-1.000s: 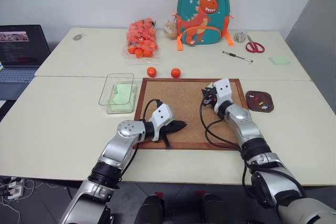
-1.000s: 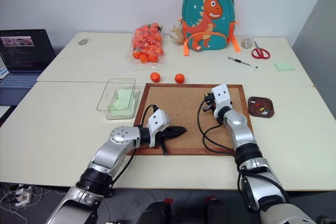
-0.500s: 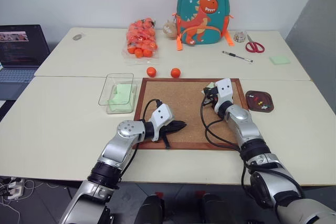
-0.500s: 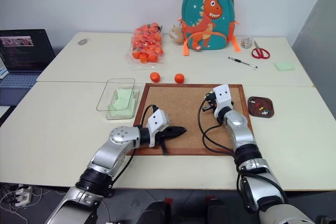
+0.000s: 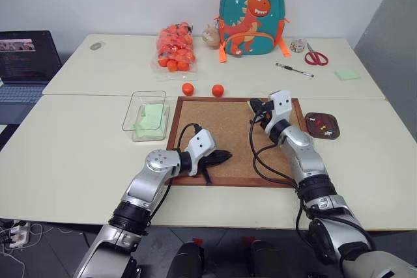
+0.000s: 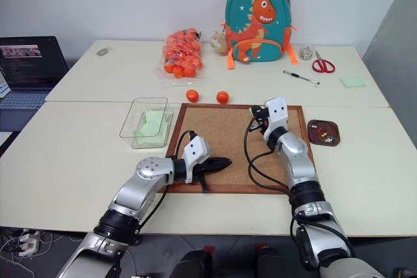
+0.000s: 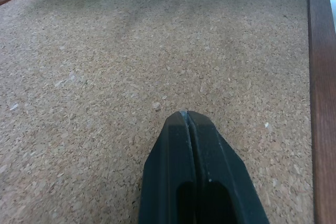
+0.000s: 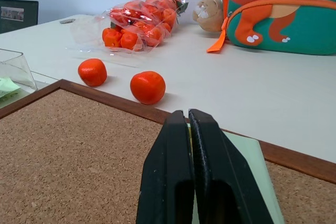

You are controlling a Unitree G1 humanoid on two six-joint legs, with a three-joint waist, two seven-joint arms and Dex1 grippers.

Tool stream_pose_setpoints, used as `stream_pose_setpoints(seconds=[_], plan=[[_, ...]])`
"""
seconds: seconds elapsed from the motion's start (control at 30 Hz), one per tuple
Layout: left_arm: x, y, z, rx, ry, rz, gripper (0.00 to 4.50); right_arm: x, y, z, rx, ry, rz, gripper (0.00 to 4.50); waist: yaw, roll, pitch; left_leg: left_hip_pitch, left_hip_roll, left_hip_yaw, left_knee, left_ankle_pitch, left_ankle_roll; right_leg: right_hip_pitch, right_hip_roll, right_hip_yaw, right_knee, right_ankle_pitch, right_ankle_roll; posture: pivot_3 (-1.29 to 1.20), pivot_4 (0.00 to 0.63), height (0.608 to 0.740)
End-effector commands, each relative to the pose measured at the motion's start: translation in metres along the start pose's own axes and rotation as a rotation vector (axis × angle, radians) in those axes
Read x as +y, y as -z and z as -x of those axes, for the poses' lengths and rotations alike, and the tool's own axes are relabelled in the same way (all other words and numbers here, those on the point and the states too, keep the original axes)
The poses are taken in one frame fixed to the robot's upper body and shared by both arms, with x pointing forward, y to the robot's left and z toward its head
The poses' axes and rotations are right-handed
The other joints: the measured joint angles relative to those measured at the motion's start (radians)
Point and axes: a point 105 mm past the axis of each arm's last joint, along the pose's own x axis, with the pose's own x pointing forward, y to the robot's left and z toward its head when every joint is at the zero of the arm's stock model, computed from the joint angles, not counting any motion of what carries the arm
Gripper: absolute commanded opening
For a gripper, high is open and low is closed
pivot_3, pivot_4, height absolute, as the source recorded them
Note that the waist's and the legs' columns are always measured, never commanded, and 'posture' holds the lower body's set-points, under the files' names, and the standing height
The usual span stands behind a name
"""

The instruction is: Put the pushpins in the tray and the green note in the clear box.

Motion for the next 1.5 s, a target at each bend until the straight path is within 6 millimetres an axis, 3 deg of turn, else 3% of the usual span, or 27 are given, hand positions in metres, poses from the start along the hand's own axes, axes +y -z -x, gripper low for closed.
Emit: stream_pose_setpoints(seconds=[0.03,0.37,0.6,0.8,1.0,1.2,1.5], plan=[[-0.007,0.020,-0.003,0.066,0.006,0.063,0.00,0.005,-0.027,0.007,-0.078,-0.059,0.054,0.07,0.000,0.000,0.000,0.000,0.000,0.000,0.000,0.000,0.000,0.000,0.000,0.000,0.000,0.000,0.000,0.00,0.150,0.740],[0.034,-0.031,0.005,-0.072,-0.114,0.092,0.00,0.030,-0.055,0.040,-0.071,-0.287,0.079,0.07,0.002,-0.001,0.000,-0.001,0.000,-0.001,0.001,0.000,0.000,0.000,0.000,-0.001,0.001,0.000,0.000,0.00,0.150,0.740],[0.055,-0.058,0.015,-0.134,-0.093,0.130,1.32,0.047,-0.048,0.062,0.021,-0.466,0.240,0.00,0.001,-0.001,0.001,-0.002,0.000,0.000,0.000,0.000,0.000,-0.001,0.001,-0.001,-0.001,0.000,0.000,0.00,0.150,0.740],[0.063,-0.063,0.020,-0.150,-0.077,0.216,2.42,0.045,-0.044,0.066,0.046,-0.501,0.303,0.00,0.000,-0.002,0.002,-0.002,0.000,0.000,0.000,0.000,0.000,-0.002,0.001,-0.001,-0.001,0.000,0.000,0.00,0.150,0.740],[0.045,-0.062,0.019,-0.142,0.009,0.170,3.60,0.039,-0.043,0.061,0.054,-0.452,0.305,0.00,0.001,-0.006,0.004,-0.002,0.000,-0.001,0.000,0.000,0.000,-0.002,0.001,-0.001,-0.001,0.000,0.000,0.00,0.150,0.740],[0.031,-0.060,0.015,-0.159,0.040,0.183,3.60,0.038,-0.045,0.056,0.056,-0.413,0.277,0.00,0.002,-0.006,0.004,-0.002,0.000,-0.001,0.000,0.000,0.000,-0.002,0.000,-0.001,-0.001,0.000,0.000,0.00,0.150,0.740],[0.036,-0.064,-0.002,-0.224,-0.014,0.263,3.60,0.043,-0.050,0.055,0.045,-0.423,0.229,0.00,0.003,-0.006,0.004,-0.002,0.000,-0.001,0.000,0.000,0.000,-0.001,0.000,-0.001,-0.001,0.000,0.000,0.00,0.150,0.740]])
